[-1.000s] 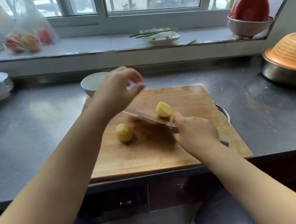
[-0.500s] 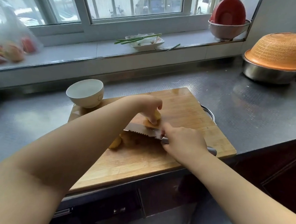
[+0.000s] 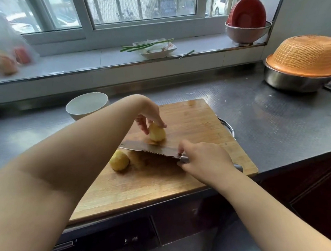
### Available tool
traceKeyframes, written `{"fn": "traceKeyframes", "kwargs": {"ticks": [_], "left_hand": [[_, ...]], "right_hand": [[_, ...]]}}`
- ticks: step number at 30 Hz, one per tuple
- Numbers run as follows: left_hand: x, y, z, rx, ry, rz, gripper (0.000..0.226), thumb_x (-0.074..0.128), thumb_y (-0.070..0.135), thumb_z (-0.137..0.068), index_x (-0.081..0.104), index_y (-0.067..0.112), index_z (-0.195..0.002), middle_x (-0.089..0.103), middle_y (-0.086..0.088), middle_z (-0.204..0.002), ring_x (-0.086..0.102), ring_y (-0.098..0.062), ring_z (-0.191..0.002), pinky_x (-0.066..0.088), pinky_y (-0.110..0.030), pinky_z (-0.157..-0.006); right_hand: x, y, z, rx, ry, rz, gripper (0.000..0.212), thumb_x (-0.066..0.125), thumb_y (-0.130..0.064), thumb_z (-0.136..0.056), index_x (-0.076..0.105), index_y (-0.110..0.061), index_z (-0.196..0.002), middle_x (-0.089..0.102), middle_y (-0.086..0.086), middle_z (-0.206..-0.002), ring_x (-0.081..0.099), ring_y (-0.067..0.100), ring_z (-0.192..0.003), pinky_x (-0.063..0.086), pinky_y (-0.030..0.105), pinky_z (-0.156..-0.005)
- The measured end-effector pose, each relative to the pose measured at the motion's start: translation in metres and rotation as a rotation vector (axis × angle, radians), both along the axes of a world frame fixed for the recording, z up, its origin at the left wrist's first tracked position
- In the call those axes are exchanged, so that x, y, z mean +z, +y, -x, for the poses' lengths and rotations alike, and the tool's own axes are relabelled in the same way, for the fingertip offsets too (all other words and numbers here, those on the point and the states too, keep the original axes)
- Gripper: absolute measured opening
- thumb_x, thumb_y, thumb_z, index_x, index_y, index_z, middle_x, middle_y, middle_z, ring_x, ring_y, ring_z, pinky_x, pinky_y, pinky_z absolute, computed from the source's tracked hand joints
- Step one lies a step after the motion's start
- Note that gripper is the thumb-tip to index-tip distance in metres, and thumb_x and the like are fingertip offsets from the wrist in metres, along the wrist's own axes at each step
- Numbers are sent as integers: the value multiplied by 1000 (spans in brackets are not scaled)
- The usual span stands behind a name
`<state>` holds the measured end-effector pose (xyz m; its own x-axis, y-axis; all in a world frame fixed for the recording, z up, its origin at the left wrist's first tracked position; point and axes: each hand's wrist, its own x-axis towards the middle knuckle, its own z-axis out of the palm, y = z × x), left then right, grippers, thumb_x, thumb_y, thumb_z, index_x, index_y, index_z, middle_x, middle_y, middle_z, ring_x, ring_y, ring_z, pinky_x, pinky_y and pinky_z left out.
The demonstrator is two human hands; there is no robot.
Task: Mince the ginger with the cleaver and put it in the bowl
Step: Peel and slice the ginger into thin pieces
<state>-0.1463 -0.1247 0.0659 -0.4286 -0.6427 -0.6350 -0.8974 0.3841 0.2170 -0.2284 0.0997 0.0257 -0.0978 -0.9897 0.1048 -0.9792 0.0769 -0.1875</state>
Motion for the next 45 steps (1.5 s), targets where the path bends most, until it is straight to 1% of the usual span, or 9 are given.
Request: {"fn": "traceKeyframes", "kwargs": {"ticks": [7,12,14,18,23,28,34,41,45], "left_hand": [[13,14,-7,12,314,340,42,56,47,-93,59,6,-102,66,-5,-93,70,-18,-70,56,-31,-55],[23,52,-86,-17,1180,1105,18,60,31,-95,59,14,-87,59,0,-79,55,-13,-69,48,-26,-64],[3,76,-123,28,1335,1193,12,62,25,-95,57,16,-90,56,-1,-79,51,-12,-68,42,-19,-64],[-51,96,-174,198,1065,879,28,72,38,-81,56,28,-101,55,13,-95,57,-10,-84,47,-20,-67],[-94,103,-184,222,932,543,58,86,17,-68,53,30,-114,44,18,-110,53,0,-96,52,-19,-78],[-98,110,-165,235,879,689,54,87,37,-62,57,33,-107,44,20,-103,53,-12,-93,54,-37,-77],[-94,126,-138,279,730,807,65,83,43,-67,52,18,-118,44,-2,-119,52,-25,-104,46,-38,-83],[-100,130,-138,110,809,1063,30,62,42,-84,60,14,-95,55,-3,-99,52,-23,-90,47,-34,-69],[-97,124,-133,102,833,1072,12,57,22,-91,60,11,-88,56,-3,-90,50,-21,-81,42,-30,-69]], "right_hand": [[5,-4,3,-15,-34,-34,25,52,-44,-94,55,-31,-115,65,3,-108,60,29,-101,42,35,-72],[13,-17,5,-31,-104,-98,20,53,-44,-93,62,-30,-105,66,-3,-100,61,24,-94,45,34,-69],[19,-24,3,-13,-181,-146,16,55,-42,-93,63,-29,-97,64,-6,-89,61,19,-84,47,33,-65],[27,-39,-15,41,-344,-237,17,58,-38,-92,64,-22,-94,66,-1,-82,64,18,-77,56,39,-70],[28,-51,-47,89,-350,-351,16,54,-30,-96,62,-16,-99,71,8,-82,71,23,-70,61,38,-64],[35,-57,-52,69,-271,-371,15,51,-25,-94,61,-14,-94,71,9,-78,71,23,-65,59,31,-55],[47,-64,-42,62,-222,-391,14,51,-17,-92,61,-9,-97,70,9,-74,67,20,-58,55,27,-49],[42,-67,-39,49,-330,-433,18,48,-13,-94,57,-4,-106,68,13,-72,61,19,-52,50,25,-44],[39,-64,-41,36,-276,-386,17,53,-16,-93,59,-7,-107,64,9,-70,62,19,-54,51,25,-44]]}}
